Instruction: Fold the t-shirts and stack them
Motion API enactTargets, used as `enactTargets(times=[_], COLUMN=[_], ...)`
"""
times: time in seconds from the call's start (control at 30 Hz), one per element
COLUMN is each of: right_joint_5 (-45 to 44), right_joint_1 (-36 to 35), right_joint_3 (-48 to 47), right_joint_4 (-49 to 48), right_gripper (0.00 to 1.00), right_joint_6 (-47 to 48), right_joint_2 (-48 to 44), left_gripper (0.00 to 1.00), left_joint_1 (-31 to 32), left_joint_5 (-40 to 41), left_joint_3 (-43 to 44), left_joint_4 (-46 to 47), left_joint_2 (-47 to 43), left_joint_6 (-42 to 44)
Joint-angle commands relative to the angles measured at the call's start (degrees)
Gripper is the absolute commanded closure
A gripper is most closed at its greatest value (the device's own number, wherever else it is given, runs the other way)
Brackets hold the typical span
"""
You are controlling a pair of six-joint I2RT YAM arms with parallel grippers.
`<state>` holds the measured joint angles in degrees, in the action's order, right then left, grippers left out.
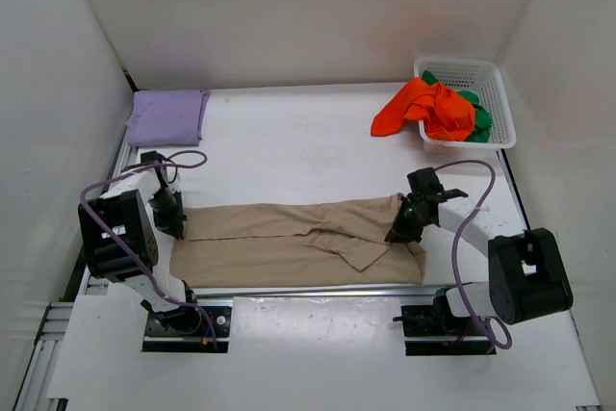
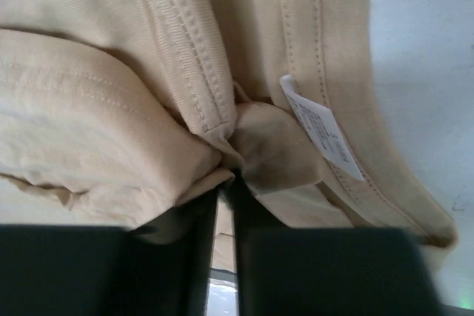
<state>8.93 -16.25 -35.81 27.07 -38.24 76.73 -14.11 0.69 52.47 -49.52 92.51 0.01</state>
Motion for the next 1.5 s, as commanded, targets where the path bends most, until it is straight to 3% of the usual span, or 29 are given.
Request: enactTargets(times=[0.0,0.03,0.3,0.67,0.77,0.8,0.87,1.03,1.17,1.2,1.3,1.4,1.47], right_joint_5=[-1.7,-2.4,-6.6,-2.4,-0.3,0.3,0.3,-4.2,-9.4,-10.2,-8.8,-5.9,-3.4], right_joint_1=[-0.3,-0.3,3.2,4.5,4.5,4.5,4.5,4.5,1.2,-0.1,-6.2,-12.8,-14.9], right_joint_3=[0.6,0.0,-1.2,-1.7,-1.1,-1.1,-1.1,-2.4,-7.1,-8.3,-13.0,-17.8,-20.5], right_joint_4=[1.4,2.3,7.2,8.4,7.9,7.9,7.9,10.4,11.0,11.0,6.9,2.3,0.0], right_gripper=[0.93,1.00,1.00,1.00,0.85,0.73,0.60,0.59,0.74,0.83,0.93,1.00,1.00], right_joint_6=[0.5,1.1,3.9,6.0,6.0,6.0,6.0,6.0,6.0,6.0,7.2,7.2,7.2], right_joint_2=[0.7,0.7,-6.1,-6.1,-4.9,-4.9,-5.5,-12.5,-15.7,-15.7,-12.0,-1.9,2.7], left_gripper=[0.89,0.89,0.89,0.89,0.77,0.66,0.54,0.41,0.35,0.35,0.35,0.35,0.35], left_joint_1=[0.2,0.2,-3.3,-3.3,-3.3,-3.3,-3.3,-3.3,-3.3,-3.3,-3.3,-3.3,-3.3], left_joint_5=[1.8,2.7,6.5,6.5,6.5,6.0,6.0,3.3,2.0,2.0,2.0,3.1,3.1], left_joint_3=[0.7,0.7,3.0,4.1,4.1,3.6,3.6,7.5,10.9,11.4,11.4,10.9,10.2], left_joint_4=[1.2,1.2,1.2,0.6,0.0,0.0,-0.6,-4.6,-7.4,-7.4,-8.0,-8.0,-8.0], left_joint_2=[-2.4,-2.9,-3.5,-2.4,-2.4,-2.4,-3.1,-5.2,-6.5,-6.5,-6.5,-5.9,-5.9], left_joint_6=[0.0,0.0,0.0,0.0,0.0,0.0,0.0,0.0,0.0,0.0,0.0,0.0,0.0])
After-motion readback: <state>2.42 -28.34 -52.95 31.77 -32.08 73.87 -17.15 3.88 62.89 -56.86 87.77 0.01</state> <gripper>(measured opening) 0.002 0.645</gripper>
